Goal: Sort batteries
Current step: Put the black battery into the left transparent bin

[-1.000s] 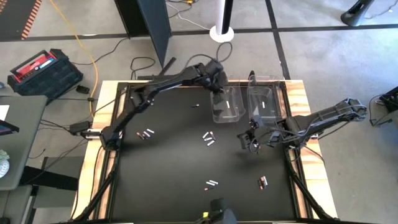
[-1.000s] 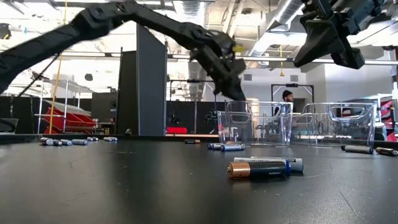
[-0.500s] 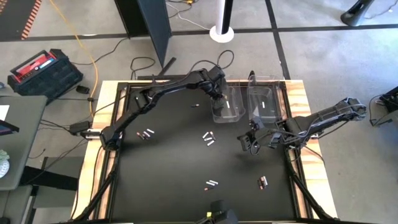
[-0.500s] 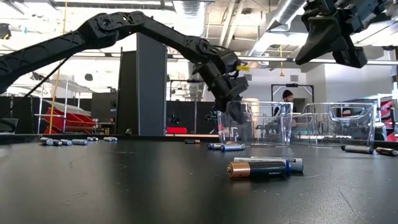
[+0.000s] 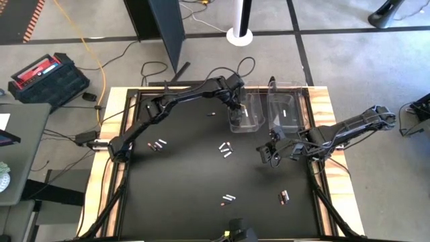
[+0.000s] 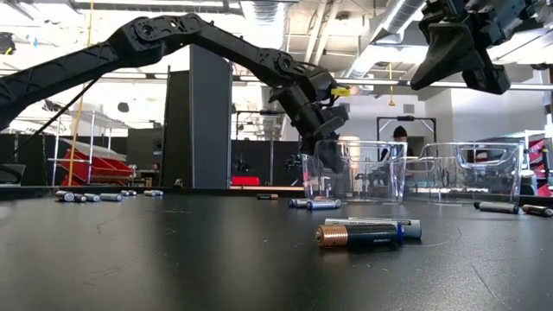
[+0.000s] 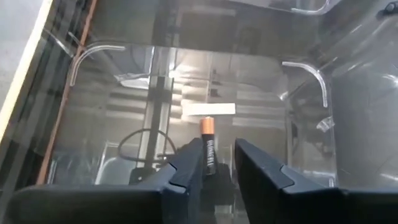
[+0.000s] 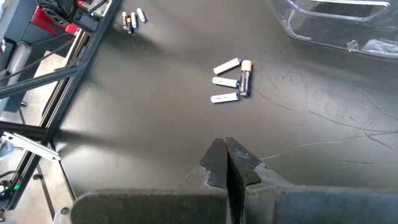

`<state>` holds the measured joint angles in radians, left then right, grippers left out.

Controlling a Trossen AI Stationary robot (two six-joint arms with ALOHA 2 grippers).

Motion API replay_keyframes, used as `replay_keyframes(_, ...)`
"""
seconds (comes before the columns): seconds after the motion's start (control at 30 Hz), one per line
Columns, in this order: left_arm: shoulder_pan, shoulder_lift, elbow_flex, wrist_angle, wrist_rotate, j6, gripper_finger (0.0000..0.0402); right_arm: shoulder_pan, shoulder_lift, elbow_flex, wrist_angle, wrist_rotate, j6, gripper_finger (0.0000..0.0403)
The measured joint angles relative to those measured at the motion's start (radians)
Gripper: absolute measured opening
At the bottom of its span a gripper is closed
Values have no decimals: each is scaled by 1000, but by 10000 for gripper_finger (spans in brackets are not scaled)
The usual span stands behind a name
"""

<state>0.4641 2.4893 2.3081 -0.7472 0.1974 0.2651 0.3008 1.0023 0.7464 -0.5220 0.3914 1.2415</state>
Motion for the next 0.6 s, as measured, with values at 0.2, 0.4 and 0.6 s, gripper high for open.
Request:
replay_keyframes(0.2, 1, -5, 45, -4, 0, -31, 102, 0, 0, 0, 0, 0, 0, 9)
replay_keyframes(0.4, 18, -77, 41, 14, -12, -102, 102, 0, 0, 0, -1, 1, -1, 9)
replay_keyframes(0.6, 58, -161, 41, -154, -93, -83, 102, -2, 0, 0, -4, 2, -1, 9)
